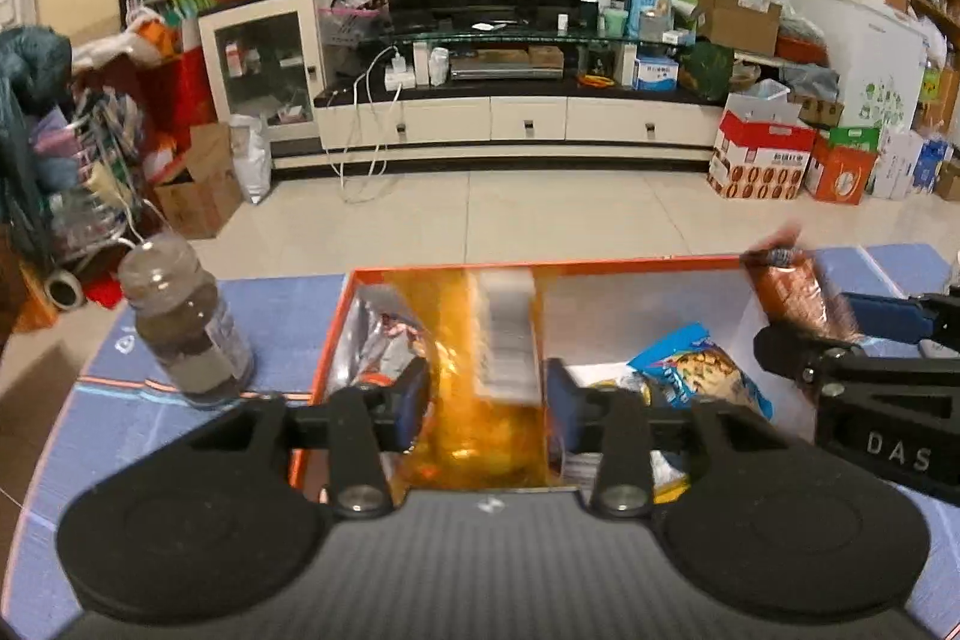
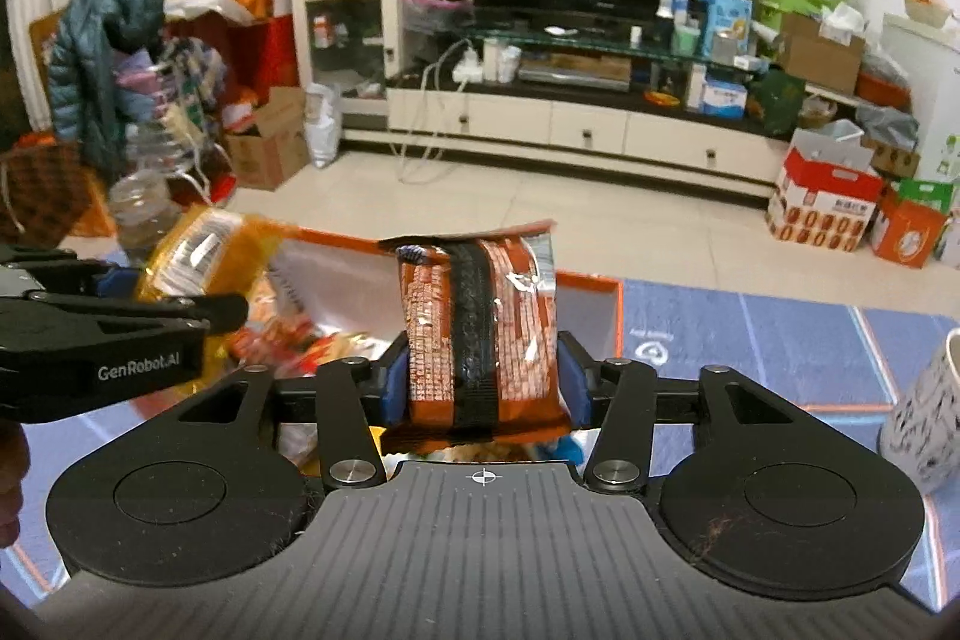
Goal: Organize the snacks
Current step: 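Open both tools above the orange box to drop the packets, then move the left tool to a clear granola bag while the right tool approaches a brown chocolate packet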
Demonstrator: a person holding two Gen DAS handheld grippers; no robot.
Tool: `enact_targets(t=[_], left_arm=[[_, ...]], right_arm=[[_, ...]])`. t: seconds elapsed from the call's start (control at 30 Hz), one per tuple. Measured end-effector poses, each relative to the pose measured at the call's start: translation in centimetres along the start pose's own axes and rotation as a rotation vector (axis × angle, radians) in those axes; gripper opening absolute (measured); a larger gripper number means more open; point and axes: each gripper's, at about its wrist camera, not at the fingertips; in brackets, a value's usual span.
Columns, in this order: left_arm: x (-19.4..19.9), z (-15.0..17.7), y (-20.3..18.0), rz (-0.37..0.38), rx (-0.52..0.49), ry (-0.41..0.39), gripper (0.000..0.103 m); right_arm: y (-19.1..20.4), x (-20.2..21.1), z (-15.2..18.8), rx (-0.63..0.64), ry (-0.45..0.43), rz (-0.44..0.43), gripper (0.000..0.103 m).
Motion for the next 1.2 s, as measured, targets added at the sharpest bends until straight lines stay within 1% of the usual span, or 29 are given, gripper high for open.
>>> enact_targets(t=[0.03, 0.07, 0.1, 0.17, 0.23, 0.27, 0.3, 0.4, 0.47, 0.53, 0.6, 0.63, 0.73, 0.83, 0.9, 0.97, 1.0, 1.03, 1.13, 1.17, 1.2], left_arm=[[0.6, 0.1, 0.1, 0.002, -0.003, -0.018, 0.065], [1.5, 0.4, 0.4, 0.007, -0.009, -0.041, 0.065], [2.4, 0.7, 0.8, 0.010, -0.010, -0.052, 0.065], [4.6, 1.8, 1.9, 0.023, -0.008, -0.072, 0.067], [7.1, 3.5, 3.6, 0.018, 0.026, -0.080, 0.069], [8.3, 4.6, 4.5, 0.010, 0.053, -0.076, 0.070], [9.4, 5.9, 5.5, -0.001, 0.083, -0.068, 0.070], [12.2, 9.9, 7.9, -0.038, 0.171, -0.042, 0.073], [13.1, 12.2, 9.0, -0.064, 0.214, -0.021, 0.073], [13.2, 14.2, 9.7, -0.066, 0.240, 0.009, 0.073], [12.8, 15.3, 10.2, -0.074, 0.241, 0.053, 0.073], [12.6, 15.5, 10.4, -0.073, 0.231, 0.071, 0.073], [12.6, 15.5, 10.7, -0.076, 0.212, 0.072, 0.074], [12.6, 15.4, 11.0, -0.063, 0.207, 0.067, 0.076], [12.5, 14.9, 11.3, -0.062, 0.202, 0.055, 0.080], [12.6, 14.5, 11.5, -0.069, 0.184, 0.038, 0.094], [12.5, 14.5, 11.5, -0.079, 0.175, 0.028, 0.096], [12.5, 14.5, 11.5, -0.086, 0.169, 0.024, 0.096], [12.5, 14.4, 11.5, -0.074, 0.155, 0.029, 0.096], [12.6, 14.3, 11.5, -0.076, 0.160, 0.028, 0.096], [12.7, 14.2, 11.7, -0.075, 0.165, 0.025, 0.096]], right_arm=[[-0.1, 0.2, -0.2, 0.003, -0.007, 0.007, 0.049], [-0.2, 0.8, -0.2, 0.000, -0.027, 0.012, 0.056], [-0.4, 1.6, -0.1, -0.006, -0.045, 0.012, 0.059], [-0.7, 3.8, 0.8, -0.021, -0.063, 0.004, 0.061], [-0.8, 6.3, 2.6, -0.037, -0.068, -0.025, 0.067], [-0.6, 7.6, 3.7, -0.040, -0.064, -0.039, 0.074], [-0.4, 9.0, 5.3, -0.040, -0.058, -0.045, 0.077], [0.2, 11.9, 9.5, -0.049, -0.013, -0.065, 0.077], [0.6, 13.1, 11.6, -0.081, 0.039, -0.071, 0.077], [1.7, 14.0, 13.1, -0.072, 0.056, -0.086, 0.077], [3.0, 14.2, 14.4, -0.038, 0.058, -0.065, 0.083], [3.7, 13.8, 15.0, -0.028, 0.073, -0.069, 0.083], [6.1, 11.9, 16.3, 0.019, 0.126, -0.110, 0.083], [8.6, 10.4, 16.8, 0.046, 0.153, -0.115, 0.083], [9.7, 9.5, 16.6, 0.052, 0.159, -0.112, 0.087], [10.4, 8.5, 16.6, 0.065, 0.173, -0.089, 0.090], [10.5, 8.0, 16.4, 0.064, 0.188, -0.069, 0.090], [10.4, 7.4, 16.5, 0.053, 0.205, -0.063, 0.090], [10.0, 6.7, 16.5, 0.025, 0.232, -0.078, 0.089], [10.0, 6.9, 16.4, 0.037, 0.233, -0.077, 0.087], [10.0, 7.6, 16.1, 0.054, 0.211, -0.078, 0.087]])
Point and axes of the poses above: each gripper's, at about its wrist camera, not at the fingertips, and x roughly against the way its jaws point, y to its left, z to its underside, and after that the axes turned 3 degrees about -y, right-handed
